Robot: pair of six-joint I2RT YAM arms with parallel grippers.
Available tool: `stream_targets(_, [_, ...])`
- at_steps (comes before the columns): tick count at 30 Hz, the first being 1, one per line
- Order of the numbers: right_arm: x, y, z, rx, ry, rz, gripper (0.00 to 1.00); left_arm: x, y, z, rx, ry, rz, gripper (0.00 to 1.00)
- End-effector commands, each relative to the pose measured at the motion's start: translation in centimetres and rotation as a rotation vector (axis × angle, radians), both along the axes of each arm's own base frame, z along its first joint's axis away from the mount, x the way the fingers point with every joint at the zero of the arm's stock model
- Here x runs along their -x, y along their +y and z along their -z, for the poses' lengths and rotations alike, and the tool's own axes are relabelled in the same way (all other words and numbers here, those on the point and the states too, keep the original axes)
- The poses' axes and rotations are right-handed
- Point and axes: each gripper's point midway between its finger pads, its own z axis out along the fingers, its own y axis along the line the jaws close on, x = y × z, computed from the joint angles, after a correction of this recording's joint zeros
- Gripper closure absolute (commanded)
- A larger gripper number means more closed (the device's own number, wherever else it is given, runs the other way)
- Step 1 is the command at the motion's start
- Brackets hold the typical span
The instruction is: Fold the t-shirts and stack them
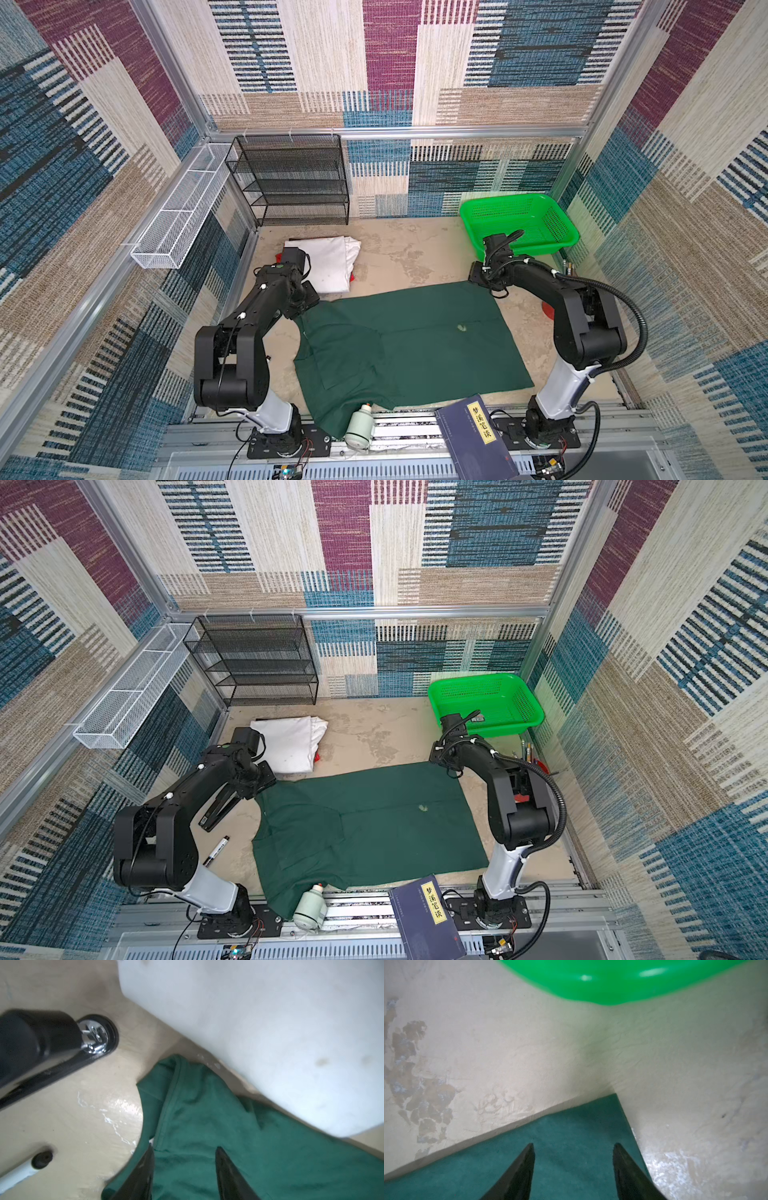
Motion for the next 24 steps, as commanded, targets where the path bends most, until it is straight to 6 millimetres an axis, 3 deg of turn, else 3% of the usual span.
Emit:
stream_targets(1, [-0.5,0.0,0.6,0.007,-0.004,0.003,0.38,-1.5,0.8,0.3,-0.021,-0.010,0.027,0.50])
stream_targets(14, [-0.3,-0.6,2.8,0.031,0.051,0.029,0.37,-1.7,2.2,4.3,-0.005,0.080,-0.021,0.49])
stream_targets(19, [-0.3,-0.7,3.1,0.034,0.051,0.041,0.28,-0.8,2.0,5.9,0.009,0.130,-0.039,0.49])
stream_targets(24, [-0.2,-1.1,3.2,0.041,0.058,0.061,0.26,0.8,2.6,6.9,-0.021,0.193,-0.077,0.60])
